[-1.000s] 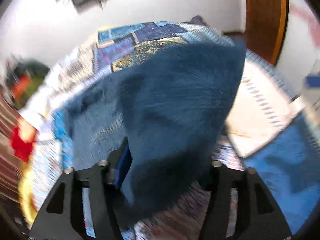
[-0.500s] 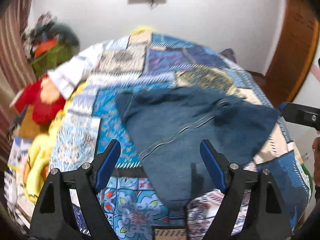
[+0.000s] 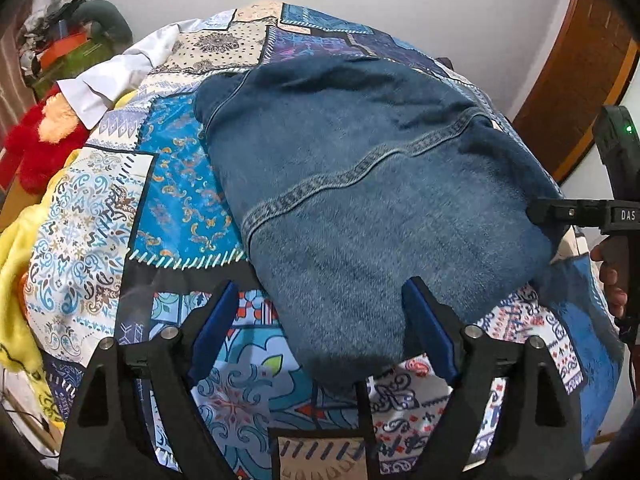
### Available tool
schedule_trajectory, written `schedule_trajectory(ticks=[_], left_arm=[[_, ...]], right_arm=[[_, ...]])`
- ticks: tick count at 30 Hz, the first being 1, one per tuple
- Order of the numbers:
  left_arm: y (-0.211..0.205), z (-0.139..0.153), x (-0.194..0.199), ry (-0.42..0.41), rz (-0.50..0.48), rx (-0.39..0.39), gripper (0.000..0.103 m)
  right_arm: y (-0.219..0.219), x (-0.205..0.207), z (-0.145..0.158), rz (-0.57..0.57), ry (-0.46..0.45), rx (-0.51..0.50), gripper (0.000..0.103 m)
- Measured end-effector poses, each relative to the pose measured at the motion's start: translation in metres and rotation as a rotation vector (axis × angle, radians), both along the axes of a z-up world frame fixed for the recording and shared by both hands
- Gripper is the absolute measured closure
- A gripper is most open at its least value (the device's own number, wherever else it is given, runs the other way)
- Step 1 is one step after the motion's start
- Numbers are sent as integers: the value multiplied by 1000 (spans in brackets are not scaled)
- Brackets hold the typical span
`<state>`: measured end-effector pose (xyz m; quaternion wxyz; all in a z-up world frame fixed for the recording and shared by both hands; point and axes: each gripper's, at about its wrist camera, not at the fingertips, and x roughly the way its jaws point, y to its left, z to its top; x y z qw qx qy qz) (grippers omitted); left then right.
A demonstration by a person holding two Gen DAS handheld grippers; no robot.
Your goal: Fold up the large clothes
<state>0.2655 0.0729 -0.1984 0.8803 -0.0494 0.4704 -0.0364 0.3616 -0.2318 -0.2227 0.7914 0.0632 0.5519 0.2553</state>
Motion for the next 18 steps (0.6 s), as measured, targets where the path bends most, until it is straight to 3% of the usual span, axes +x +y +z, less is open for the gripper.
schedule_trajectory(ticks=[4,6,10,13,18], left_arm=[[4,8,-8,8,-16,10,16],[9,15,-10,8,-20,53,17],[22,36,-7,-63,-4,149,17],[39,54,14,-117,29,161,16],[58,61,78,-125,45,165,16]], right_arm=[[-5,-10,19,1,-63,-37,0],[-5,-13,38,-13,-115,-70,0],[-6,-2,73,-38,-174,-41,0],[6,17,90,-20,-186,8,0],[57,59,94,54,-179,20,0]])
